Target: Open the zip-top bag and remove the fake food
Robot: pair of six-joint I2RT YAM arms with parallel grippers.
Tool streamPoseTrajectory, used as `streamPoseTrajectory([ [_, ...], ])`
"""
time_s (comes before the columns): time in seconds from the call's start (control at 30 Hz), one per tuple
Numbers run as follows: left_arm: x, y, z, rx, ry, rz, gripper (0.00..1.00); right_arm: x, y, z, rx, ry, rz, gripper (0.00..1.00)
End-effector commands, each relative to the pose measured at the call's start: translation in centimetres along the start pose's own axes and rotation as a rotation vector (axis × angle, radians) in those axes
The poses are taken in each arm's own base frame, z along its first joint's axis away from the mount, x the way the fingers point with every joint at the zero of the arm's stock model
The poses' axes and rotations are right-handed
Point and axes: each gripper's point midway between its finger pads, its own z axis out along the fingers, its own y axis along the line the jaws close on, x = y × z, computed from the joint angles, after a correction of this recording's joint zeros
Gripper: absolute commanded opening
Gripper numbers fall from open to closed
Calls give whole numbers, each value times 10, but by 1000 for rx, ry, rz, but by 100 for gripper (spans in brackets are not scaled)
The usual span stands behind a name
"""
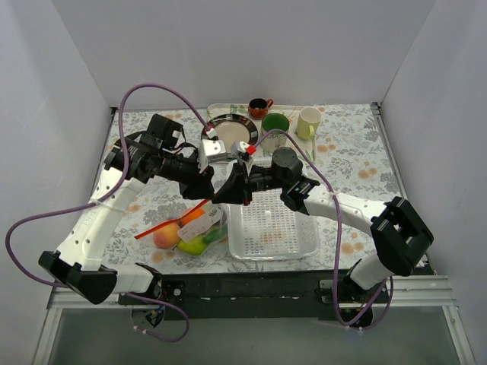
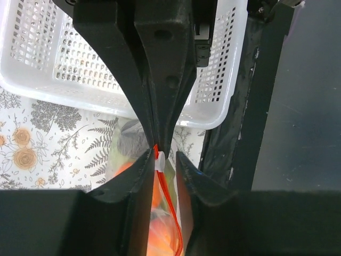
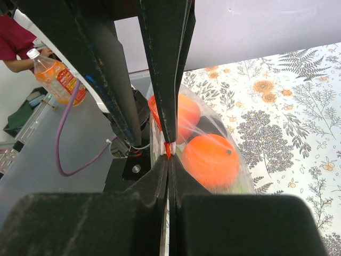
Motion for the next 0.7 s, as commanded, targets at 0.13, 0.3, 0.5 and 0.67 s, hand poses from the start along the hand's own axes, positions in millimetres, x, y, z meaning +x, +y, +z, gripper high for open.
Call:
streamPoseTrajectory([
  [0.13,8,-14,-2,54,11,-30,37,-32,14,0,-25,-53,-92,1],
  [0.3,18,-13,1,49,36,-32,54,-34,14,1,-29,-54,-93,1],
  [0.5,14,-15,5,80,24,-26,41,-35,16,1,-39,-58,-93,1],
  [0.67,16,-14,6,85,27,-24,13,-36,16,0,-36,-55,-96,1],
])
